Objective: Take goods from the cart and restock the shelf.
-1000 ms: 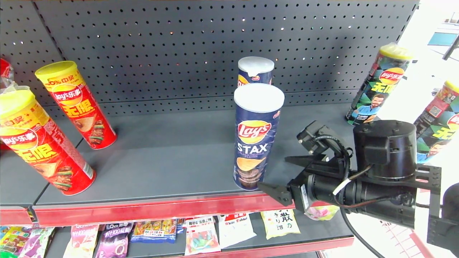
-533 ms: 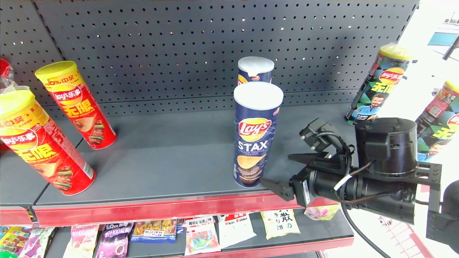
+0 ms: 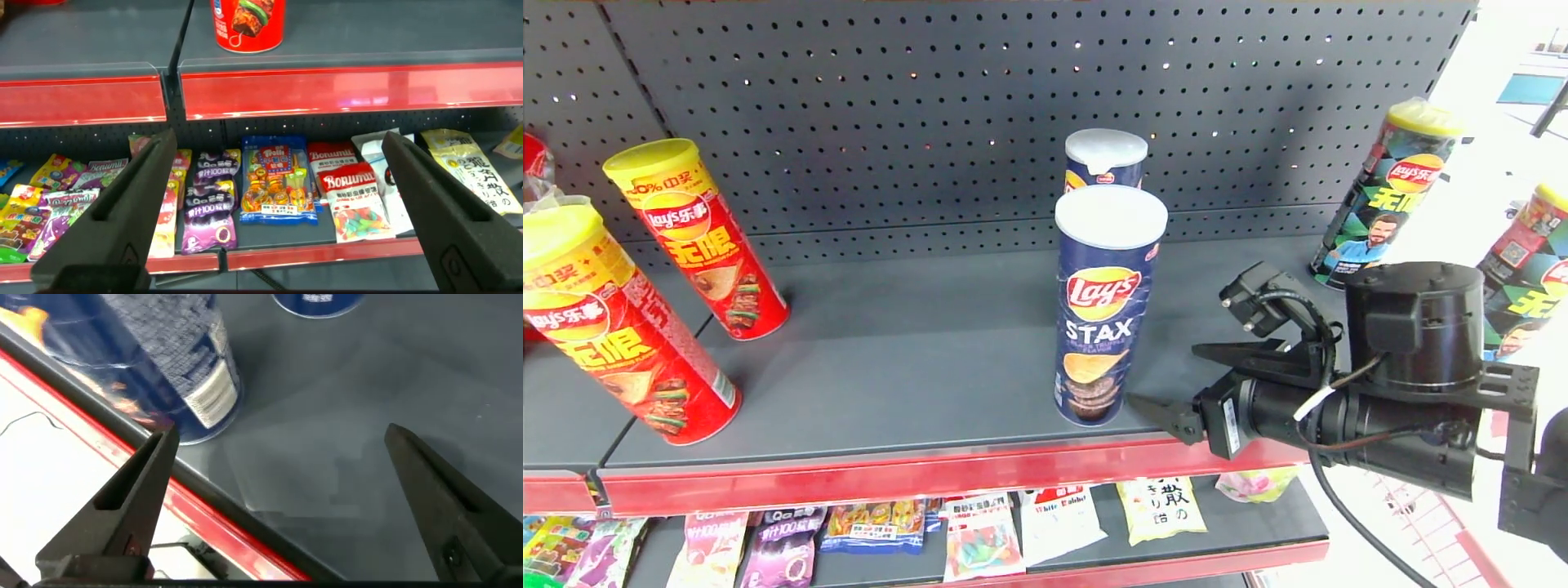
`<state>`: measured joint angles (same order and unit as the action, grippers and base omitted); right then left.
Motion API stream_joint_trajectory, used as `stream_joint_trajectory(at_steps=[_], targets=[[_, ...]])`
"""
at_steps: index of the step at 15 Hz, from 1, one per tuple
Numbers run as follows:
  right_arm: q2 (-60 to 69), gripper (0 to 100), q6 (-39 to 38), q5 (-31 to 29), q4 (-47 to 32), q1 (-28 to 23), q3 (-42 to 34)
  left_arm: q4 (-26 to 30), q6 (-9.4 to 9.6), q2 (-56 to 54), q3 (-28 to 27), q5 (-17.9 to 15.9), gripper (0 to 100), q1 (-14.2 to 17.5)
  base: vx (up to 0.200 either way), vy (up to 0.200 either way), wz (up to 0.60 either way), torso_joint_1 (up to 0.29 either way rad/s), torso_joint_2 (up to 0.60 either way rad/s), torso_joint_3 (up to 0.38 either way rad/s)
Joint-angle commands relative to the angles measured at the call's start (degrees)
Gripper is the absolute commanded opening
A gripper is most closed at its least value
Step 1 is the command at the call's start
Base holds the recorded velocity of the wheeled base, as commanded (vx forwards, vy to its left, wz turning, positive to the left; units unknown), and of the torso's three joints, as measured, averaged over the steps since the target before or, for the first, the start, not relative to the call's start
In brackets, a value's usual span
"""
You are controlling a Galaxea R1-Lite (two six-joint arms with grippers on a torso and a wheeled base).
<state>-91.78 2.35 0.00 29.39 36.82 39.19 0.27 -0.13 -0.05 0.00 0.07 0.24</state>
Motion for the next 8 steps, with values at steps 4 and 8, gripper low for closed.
stream_joint_trajectory(at_steps=[4, 8], targets=[[-0.7, 100, 2.0, -0.1, 0.0, -3.4, 0.7, 0.0, -0.04, 0.0, 0.0, 0.0, 100, 0.0, 0.000, 0.000, 0.00, 0.000, 0.00, 0.000], [-1.6, 100, 2.1, 0.0, 0.1, -2.7, 1.1, 0.0, -0.04, 0.0, 0.0, 0.0, 100, 0.0, 0.000, 0.000, 0.00, 0.000, 0.00, 0.000]])
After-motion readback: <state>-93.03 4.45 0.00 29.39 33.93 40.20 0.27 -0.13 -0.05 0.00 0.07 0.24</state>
